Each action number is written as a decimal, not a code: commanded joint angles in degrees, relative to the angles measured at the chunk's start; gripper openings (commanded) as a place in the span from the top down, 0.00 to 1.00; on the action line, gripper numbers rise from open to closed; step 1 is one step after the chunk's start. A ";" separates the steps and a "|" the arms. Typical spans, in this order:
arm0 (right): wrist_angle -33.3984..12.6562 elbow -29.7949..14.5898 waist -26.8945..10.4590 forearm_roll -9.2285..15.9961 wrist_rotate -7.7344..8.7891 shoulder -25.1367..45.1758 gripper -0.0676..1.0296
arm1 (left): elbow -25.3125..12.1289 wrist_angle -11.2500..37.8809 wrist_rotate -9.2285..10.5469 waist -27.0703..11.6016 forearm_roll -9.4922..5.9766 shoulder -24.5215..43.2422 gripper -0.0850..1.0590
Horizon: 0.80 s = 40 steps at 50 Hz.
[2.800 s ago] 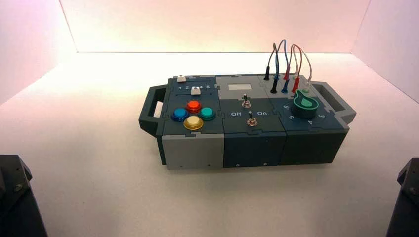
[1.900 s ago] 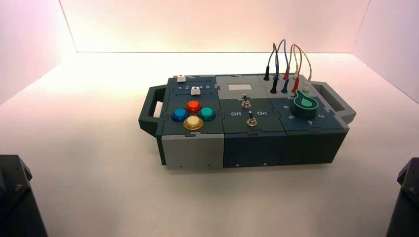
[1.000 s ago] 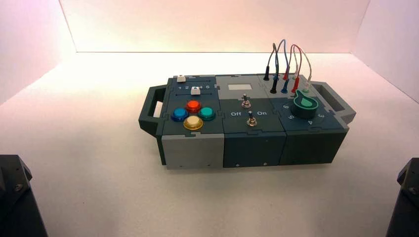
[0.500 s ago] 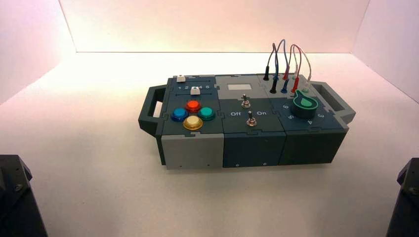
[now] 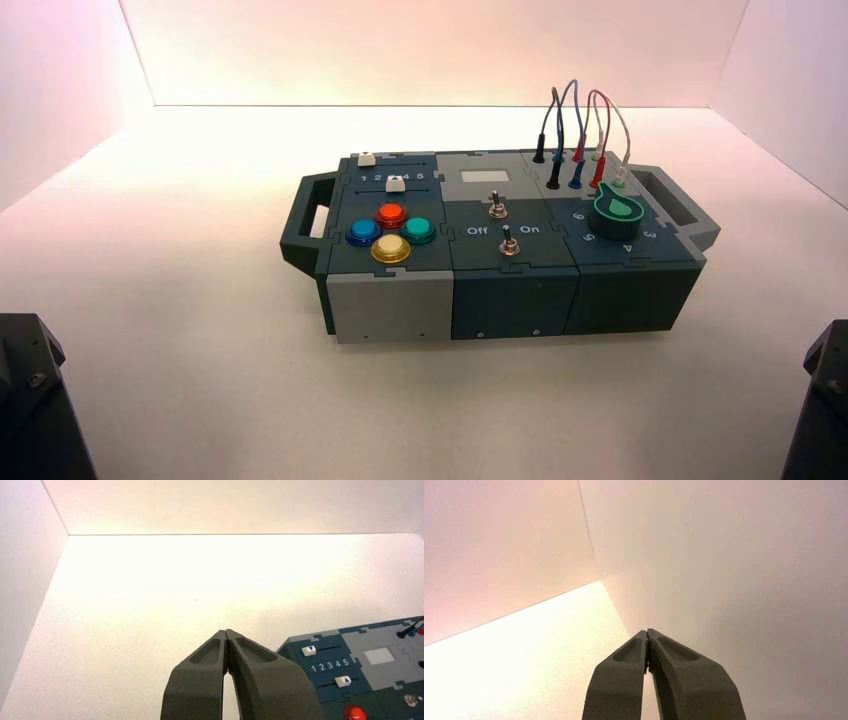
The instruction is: Move the right gripper to the right.
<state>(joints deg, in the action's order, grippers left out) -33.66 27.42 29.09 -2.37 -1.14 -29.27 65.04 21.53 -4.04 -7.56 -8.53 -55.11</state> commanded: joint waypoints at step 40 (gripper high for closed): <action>1.49 -0.79 -0.35 0.09 -0.18 1.76 0.96 | -1.23 -0.35 -0.09 -0.18 0.09 0.35 0.95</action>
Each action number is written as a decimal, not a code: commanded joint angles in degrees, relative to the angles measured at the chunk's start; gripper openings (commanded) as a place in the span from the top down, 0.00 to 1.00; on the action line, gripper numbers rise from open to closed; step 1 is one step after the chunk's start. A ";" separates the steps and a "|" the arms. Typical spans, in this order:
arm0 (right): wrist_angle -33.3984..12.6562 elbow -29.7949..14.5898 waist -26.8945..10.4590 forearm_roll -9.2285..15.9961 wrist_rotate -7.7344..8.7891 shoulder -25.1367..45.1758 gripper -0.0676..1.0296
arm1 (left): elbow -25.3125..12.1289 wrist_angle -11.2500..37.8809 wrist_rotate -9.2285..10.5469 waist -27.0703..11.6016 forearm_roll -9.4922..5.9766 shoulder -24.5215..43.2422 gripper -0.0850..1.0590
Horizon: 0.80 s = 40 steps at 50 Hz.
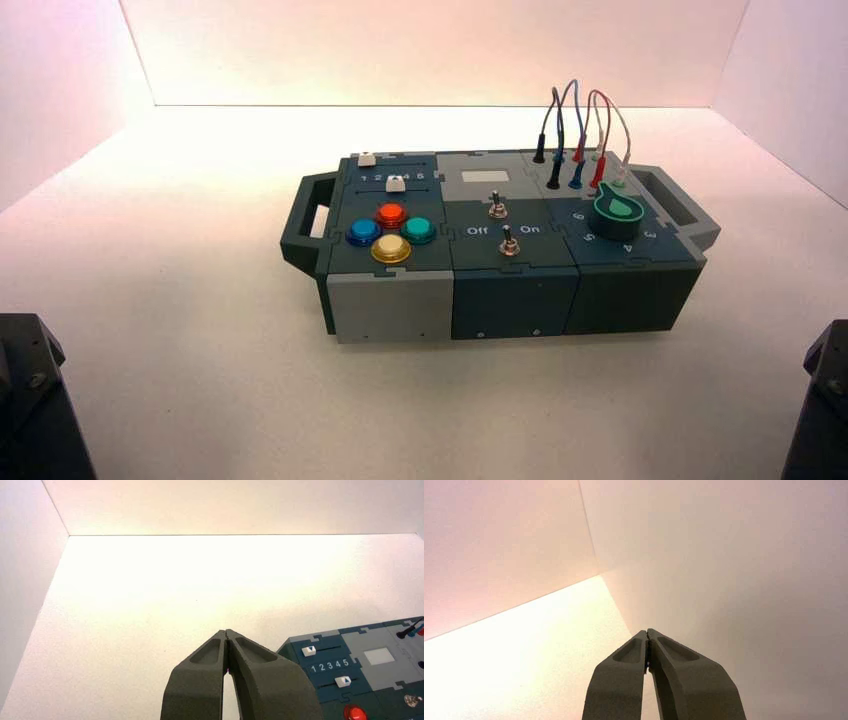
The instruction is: Move the right gripper to the right.
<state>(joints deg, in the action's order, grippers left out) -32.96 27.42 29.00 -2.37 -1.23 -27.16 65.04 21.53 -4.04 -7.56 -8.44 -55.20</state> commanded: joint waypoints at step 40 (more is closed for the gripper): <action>0.97 0.53 -3.25 0.18 0.00 -0.44 0.96 | -1.32 -0.35 -0.62 -0.18 0.18 0.88 0.95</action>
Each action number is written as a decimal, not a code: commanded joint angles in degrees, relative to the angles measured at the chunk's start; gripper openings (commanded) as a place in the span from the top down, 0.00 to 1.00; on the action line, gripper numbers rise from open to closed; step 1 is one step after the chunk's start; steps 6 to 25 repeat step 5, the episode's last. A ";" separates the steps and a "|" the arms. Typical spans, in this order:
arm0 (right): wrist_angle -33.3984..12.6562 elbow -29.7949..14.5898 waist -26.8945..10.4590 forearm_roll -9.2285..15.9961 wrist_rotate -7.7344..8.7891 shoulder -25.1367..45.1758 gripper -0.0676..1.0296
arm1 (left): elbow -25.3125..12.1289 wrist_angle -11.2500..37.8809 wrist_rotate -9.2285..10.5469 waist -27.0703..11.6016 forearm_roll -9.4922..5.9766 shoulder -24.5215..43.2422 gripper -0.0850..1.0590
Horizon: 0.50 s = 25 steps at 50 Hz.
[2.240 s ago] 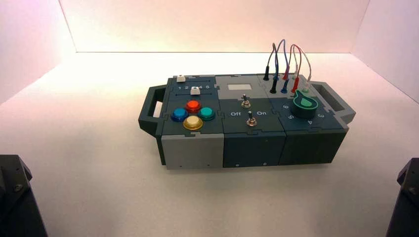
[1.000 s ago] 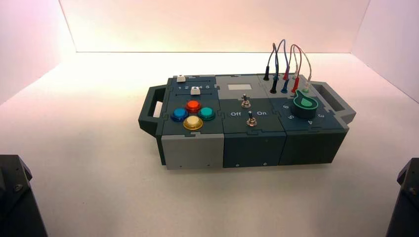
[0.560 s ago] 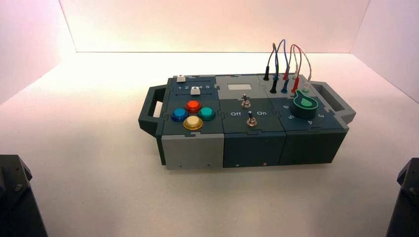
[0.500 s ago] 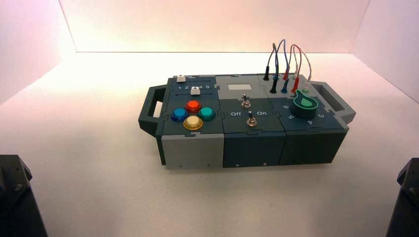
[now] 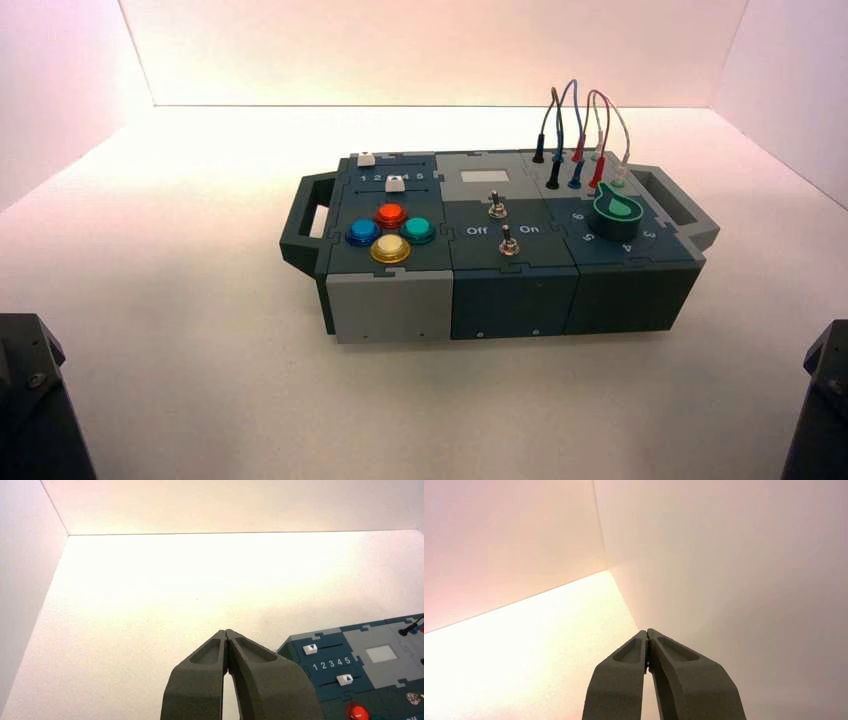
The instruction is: Move the right gripper to the right.
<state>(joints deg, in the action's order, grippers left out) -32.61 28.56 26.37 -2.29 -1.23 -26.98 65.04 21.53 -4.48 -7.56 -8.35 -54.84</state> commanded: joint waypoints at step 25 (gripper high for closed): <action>0.62 -0.44 -0.62 0.09 0.00 -0.62 0.96 | -1.32 -0.35 -0.18 -0.09 0.09 0.53 0.95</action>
